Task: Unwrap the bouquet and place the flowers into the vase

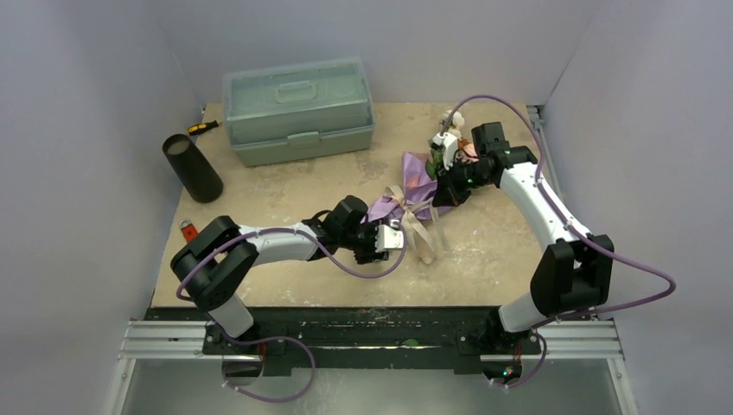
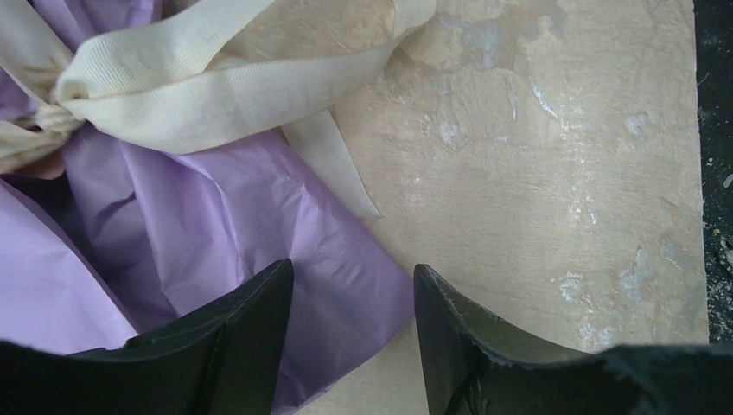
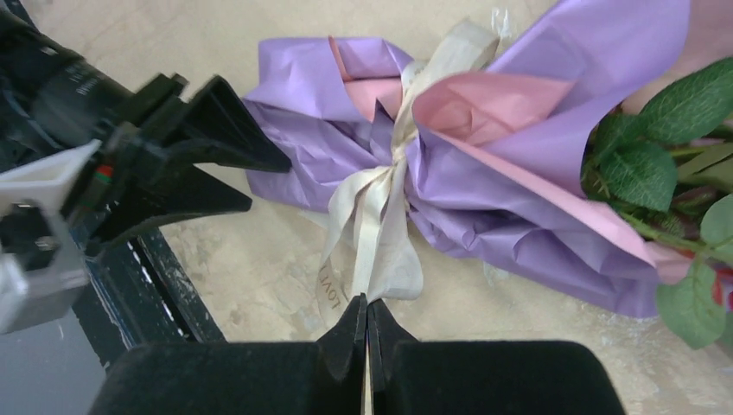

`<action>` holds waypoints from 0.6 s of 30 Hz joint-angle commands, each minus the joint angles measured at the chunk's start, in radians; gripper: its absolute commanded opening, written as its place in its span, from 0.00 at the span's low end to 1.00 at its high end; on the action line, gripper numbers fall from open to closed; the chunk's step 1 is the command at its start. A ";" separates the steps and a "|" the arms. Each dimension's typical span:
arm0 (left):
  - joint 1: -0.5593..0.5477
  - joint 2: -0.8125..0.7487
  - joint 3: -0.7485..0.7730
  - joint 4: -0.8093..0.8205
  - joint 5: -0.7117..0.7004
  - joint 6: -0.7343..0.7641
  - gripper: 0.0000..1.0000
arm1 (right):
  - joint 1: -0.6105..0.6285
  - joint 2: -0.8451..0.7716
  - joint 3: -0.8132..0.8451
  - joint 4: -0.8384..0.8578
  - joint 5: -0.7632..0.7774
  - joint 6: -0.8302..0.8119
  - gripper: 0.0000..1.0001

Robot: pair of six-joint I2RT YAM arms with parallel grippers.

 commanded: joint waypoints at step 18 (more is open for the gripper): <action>0.036 0.072 0.049 -0.105 0.014 -0.143 0.47 | -0.016 -0.046 0.257 0.003 -0.064 0.023 0.00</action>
